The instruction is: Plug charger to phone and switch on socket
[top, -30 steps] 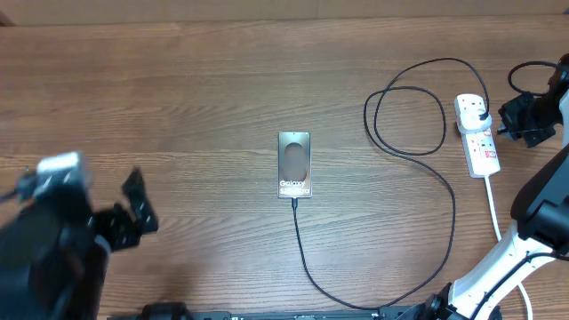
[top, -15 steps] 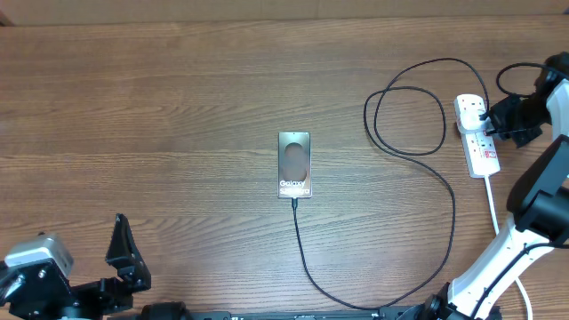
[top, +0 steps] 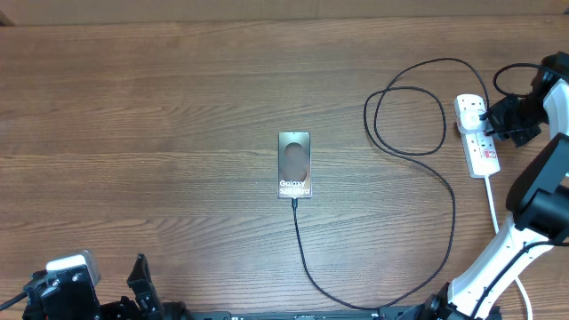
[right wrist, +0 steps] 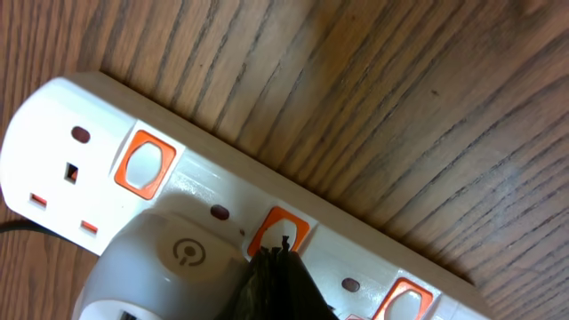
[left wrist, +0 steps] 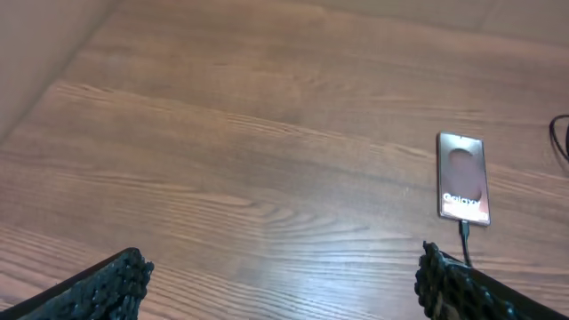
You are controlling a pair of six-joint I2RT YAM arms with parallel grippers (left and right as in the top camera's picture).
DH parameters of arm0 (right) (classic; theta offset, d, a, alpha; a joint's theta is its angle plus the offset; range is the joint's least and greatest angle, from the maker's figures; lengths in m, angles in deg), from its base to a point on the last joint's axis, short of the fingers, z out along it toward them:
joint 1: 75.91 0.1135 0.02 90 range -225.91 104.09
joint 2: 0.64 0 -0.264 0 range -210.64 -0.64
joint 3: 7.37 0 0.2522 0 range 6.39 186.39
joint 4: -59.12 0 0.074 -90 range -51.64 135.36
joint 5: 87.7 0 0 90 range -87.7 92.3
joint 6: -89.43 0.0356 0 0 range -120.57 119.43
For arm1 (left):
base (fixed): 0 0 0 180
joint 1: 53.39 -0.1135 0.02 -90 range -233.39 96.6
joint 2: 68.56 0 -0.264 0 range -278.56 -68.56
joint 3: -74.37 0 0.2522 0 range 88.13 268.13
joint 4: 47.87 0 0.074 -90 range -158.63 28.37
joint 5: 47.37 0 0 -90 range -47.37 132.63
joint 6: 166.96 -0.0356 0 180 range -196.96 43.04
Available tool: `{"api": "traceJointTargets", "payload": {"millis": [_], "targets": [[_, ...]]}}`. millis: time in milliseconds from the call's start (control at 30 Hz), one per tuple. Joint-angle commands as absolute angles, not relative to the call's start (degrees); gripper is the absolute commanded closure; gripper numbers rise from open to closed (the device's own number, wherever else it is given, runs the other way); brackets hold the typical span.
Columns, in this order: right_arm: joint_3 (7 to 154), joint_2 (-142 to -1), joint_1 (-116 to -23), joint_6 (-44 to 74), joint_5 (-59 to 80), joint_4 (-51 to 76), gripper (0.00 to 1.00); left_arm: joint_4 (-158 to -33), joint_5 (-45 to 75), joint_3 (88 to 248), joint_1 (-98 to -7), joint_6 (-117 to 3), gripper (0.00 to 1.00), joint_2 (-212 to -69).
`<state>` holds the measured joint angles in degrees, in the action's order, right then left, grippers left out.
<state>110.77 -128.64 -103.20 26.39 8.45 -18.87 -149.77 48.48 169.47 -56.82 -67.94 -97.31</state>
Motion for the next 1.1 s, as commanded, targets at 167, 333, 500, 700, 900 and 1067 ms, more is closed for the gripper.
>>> {"api": "traceJointTargets", "payload": {"millis": [167, 333, 500, 700, 900, 1067], "targets": [[112.5, -132.9, -99.7, 23.2, 12.6, -18.5, 0.96, -149.6, 48.8, 169.6, -57.2, -67.4, 0.0, -96.9], [112.7, -134.0, -96.3, 22.9, 12.2, -21.2, 0.96, -149.7, 48.8, 169.6, -57.2, -67.4, 0.0, -95.9], [114.9, -132.3, -96.0, 23.0, 8.1, -25.7, 0.96, -149.6, 48.8, 169.6, -57.2, -67.4, 0.0, -92.4], [121.5, -126.1, -98.2, 23.2, 1.9, -32.8, 0.96, -149.6, 48.8, 169.6, -57.2, -67.3, 0.0, -84.5], [129.2, -113.9, -101.2, 23.2, 3.5, -38.3, 0.96, -149.4, 48.8, 169.6, -57.2, -67.3, 0.0, -77.5], [135.9, -100.0, -103.8, 23.4, 14.2, -33.6, 0.96, -149.4, 48.8, 169.6, -57.2, -67.3, 0.0, -71.5]]}}
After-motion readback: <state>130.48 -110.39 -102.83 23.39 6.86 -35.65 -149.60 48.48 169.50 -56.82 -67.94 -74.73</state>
